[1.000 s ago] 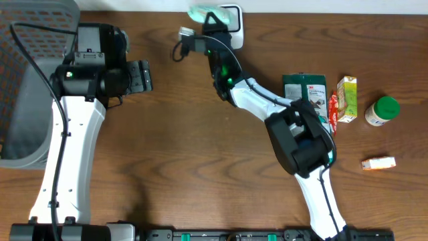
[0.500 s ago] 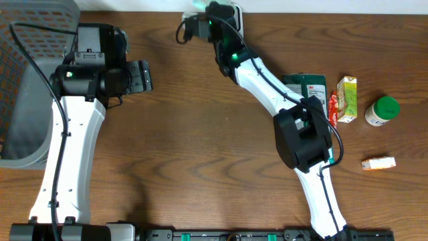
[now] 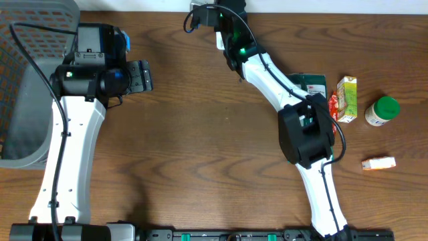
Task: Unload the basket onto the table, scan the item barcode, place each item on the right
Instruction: 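Hold the wipes packet barcode under the white scanner with the right gripper, then carry the wipes packet right and set it on the 3M package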
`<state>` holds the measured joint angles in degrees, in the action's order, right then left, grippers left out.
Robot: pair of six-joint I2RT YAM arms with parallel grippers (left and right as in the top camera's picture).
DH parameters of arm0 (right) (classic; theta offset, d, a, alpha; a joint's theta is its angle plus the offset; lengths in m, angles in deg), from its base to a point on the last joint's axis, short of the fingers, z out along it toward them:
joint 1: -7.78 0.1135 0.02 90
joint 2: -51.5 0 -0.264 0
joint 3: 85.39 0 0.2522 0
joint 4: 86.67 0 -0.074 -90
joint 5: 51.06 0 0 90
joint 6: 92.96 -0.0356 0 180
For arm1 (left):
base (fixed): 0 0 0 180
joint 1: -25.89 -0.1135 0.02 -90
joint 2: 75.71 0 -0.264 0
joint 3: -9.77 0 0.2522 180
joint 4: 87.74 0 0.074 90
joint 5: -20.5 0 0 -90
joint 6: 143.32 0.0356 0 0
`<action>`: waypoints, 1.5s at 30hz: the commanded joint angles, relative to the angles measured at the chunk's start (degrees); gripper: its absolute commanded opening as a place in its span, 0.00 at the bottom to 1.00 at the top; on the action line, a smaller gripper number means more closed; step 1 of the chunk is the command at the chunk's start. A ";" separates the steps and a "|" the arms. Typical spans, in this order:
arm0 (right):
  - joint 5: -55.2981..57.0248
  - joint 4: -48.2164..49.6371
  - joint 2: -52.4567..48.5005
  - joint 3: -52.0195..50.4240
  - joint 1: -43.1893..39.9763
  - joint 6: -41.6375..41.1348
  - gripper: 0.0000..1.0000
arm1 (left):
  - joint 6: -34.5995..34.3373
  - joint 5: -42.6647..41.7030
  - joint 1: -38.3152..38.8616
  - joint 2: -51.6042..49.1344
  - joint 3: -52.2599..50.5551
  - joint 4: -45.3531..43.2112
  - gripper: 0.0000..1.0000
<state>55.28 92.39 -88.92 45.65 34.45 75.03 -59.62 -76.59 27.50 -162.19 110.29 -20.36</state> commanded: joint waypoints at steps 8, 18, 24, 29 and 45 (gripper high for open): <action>-0.20 -0.63 -4.94 0.79 -0.24 -10.25 0.01 | 0.31 0.72 -0.26 0.33 -0.37 0.13 0.83; -0.37 -7.39 -4.94 0.79 0.15 -15.87 0.01 | 0.31 0.72 -0.26 0.33 -0.37 0.13 0.83; -0.50 -8.72 -4.94 0.79 0.48 -15.87 0.01 | 0.31 0.72 -0.26 0.33 -0.37 0.13 0.83; -0.55 -7.45 -4.92 0.79 0.46 -16.79 0.01 | 0.31 0.72 -0.26 0.33 -0.37 0.13 0.83; -7.76 -37.62 21.14 0.81 -0.98 -50.80 0.01 | 0.31 0.72 -0.26 0.33 -0.37 0.13 0.83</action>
<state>49.03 63.13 -79.07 45.37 34.52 37.64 -59.62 -76.59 27.50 -162.19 110.29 -20.33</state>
